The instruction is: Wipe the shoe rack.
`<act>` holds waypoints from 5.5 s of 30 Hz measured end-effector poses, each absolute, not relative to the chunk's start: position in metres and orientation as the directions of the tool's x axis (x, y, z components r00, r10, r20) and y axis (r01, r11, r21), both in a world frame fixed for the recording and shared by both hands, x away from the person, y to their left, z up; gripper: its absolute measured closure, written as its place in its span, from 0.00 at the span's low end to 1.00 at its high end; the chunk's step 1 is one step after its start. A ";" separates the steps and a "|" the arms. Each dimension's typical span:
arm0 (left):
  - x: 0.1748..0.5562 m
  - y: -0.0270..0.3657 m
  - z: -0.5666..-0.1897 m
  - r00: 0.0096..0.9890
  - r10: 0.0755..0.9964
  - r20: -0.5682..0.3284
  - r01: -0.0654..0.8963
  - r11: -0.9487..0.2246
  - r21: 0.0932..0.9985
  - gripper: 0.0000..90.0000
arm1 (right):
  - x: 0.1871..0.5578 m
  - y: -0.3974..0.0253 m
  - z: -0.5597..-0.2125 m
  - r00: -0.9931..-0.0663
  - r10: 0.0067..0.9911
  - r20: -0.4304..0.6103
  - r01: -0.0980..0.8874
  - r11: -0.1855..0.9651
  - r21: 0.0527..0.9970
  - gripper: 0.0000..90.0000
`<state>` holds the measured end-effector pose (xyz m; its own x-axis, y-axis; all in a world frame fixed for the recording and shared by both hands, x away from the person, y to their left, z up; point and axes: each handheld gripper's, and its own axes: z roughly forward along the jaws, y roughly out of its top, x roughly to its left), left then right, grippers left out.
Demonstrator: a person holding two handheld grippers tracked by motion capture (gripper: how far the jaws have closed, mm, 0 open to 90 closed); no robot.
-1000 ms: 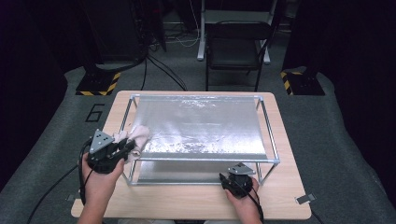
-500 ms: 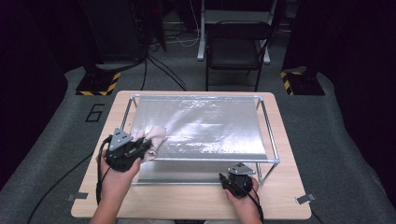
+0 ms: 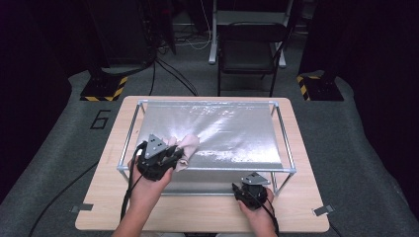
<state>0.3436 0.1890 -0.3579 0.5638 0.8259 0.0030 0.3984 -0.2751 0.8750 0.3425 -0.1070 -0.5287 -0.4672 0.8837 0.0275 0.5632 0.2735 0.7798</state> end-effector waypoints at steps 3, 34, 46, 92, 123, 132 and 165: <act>0.343 0.187 -0.357 0.573 0.819 0.020 0.390 -0.294 0.873 0.83 | 0.342 -0.107 -0.528 -0.471 0.881 0.037 0.565 0.269 0.780 0.62; 0.339 0.243 -0.357 0.476 0.880 -0.005 0.435 -0.231 0.870 0.84 | 0.342 -0.107 -0.528 -0.476 0.878 0.050 0.566 0.262 0.782 0.62; 0.341 0.204 -0.358 0.535 0.845 0.002 0.419 -0.268 0.867 0.84 | 0.342 -0.107 -0.528 -0.474 0.880 0.039 0.565 0.270 0.780 0.63; 0.348 0.168 -0.359 0.576 0.817 -0.011 0.408 -0.276 0.870 0.83 | 0.343 -0.108 -0.528 -0.484 0.875 0.006 0.549 0.298 0.781 0.64; 0.330 0.214 -0.335 0.582 0.813 -0.031 0.351 -0.216 0.911 0.44 | 0.343 -0.108 -0.528 -0.485 0.874 0.022 0.555 0.288 0.780 0.64; 0.334 0.233 -0.359 0.537 0.842 -0.052 0.420 -0.213 0.882 0.46 | 0.343 -0.108 -0.528 -0.485 0.874 0.022 0.555 0.288 0.780 0.64; 0.332 0.232 -0.374 0.515 0.857 -0.029 0.393 -0.206 0.896 0.45 | 0.333 -0.104 -0.517 -0.526 0.849 0.043 0.549 0.300 0.780 0.54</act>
